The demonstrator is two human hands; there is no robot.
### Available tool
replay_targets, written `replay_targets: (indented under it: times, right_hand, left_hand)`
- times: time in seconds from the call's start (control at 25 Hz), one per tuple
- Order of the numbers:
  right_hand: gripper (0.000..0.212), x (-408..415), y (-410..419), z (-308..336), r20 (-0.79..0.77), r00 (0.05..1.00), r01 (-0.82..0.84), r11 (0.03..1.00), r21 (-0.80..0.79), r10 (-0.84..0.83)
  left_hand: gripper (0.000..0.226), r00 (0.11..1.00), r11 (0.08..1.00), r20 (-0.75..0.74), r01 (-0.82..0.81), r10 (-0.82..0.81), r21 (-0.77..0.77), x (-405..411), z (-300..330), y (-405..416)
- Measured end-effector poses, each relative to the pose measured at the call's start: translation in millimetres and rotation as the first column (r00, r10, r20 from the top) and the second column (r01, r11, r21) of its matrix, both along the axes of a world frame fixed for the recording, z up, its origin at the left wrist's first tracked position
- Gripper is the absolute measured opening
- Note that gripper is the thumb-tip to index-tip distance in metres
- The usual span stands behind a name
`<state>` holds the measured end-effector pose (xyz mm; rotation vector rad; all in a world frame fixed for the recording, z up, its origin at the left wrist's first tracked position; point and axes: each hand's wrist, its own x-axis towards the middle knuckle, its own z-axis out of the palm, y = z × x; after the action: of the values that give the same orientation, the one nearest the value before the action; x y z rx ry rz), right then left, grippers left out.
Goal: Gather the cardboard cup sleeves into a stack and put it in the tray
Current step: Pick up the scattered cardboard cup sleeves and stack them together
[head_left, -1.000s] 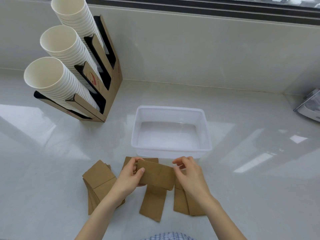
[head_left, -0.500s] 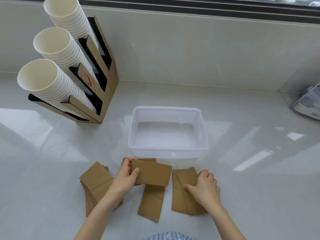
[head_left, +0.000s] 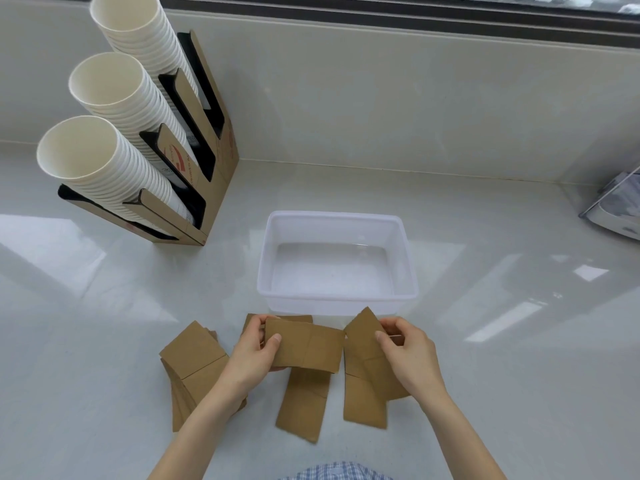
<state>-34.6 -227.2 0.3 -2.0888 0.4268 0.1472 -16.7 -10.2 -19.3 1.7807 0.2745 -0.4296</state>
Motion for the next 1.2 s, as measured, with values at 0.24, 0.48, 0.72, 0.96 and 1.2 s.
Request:
replay_targets:
  times: [0.24,0.48,0.72,0.96,1.2]
  right_hand:
    - [0.022,4,6,10,0.125,0.987,-0.083,0.988,-0.134,0.099]
    - [0.025,5,9,10,0.105,0.976,-0.176,0.976,-0.126,0.189]
    - [0.024,14,30,11,0.063,0.927,-0.361,0.925,-0.12,0.37]
    - [0.025,20,45,9,0.046,0.911,-0.398,0.903,-0.162,0.41]
    - [0.022,19,54,4,0.077,0.921,-0.366,0.914,-0.173,0.383]
  left_hand:
    - [0.017,0.999,0.998,0.036,-0.028,0.026,0.049,0,-1,2]
    - [0.017,1.0,0.999,-0.021,0.016,-0.015,0.032,0,-1,-1]
    - [0.022,0.996,0.998,-0.086,0.035,-0.039,-0.045,-3,10,-15]
    - [0.024,0.992,0.994,-0.129,-0.006,-0.008,-0.106,-8,19,-28]
    - [0.016,0.995,0.992,-0.091,0.022,-0.034,-0.123,-8,13,-28]
